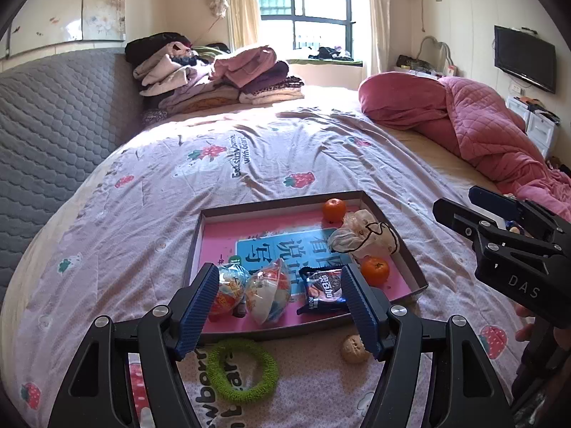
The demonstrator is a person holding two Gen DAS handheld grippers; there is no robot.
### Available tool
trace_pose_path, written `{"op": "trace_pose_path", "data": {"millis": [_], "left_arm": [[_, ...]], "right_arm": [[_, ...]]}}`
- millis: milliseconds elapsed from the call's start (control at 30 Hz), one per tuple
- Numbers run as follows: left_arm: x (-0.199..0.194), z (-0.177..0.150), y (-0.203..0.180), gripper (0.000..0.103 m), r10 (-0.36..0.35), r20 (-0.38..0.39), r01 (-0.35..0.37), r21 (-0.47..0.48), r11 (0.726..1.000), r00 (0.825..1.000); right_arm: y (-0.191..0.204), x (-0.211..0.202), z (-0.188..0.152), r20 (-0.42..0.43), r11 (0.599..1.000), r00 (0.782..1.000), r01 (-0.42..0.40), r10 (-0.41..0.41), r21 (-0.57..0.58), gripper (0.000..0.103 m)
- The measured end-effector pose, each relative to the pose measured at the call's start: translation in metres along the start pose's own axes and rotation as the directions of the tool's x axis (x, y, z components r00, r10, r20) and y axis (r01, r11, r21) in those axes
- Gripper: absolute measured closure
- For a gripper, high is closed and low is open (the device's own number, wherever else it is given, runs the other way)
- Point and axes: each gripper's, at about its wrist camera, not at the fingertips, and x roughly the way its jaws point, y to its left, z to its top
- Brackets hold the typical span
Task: Organize objects
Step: 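Withdraw both tools from the tray back over the bedspread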
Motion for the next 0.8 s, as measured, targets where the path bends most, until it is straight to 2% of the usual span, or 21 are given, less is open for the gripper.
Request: {"op": "trace_pose_path", "data": {"millis": [400,800], "left_arm": [[-0.023,-0.002,0.018,0.030,0.025,0.037,-0.024,-0.030,0.999,0.999],[-0.038,-0.026,0.050,0.030,0.046,0.053,-0.042,-0.081,0.996,0.998]], "right_arm": [[0.014,-0.026,-0.001,0.056,1.000,0.998,0.009,-0.007,-0.028,0.038],[0.026,-0.050,-0.012,0.149,1.000,0.989,-0.027,0.028,-0.007,0.036]]}}
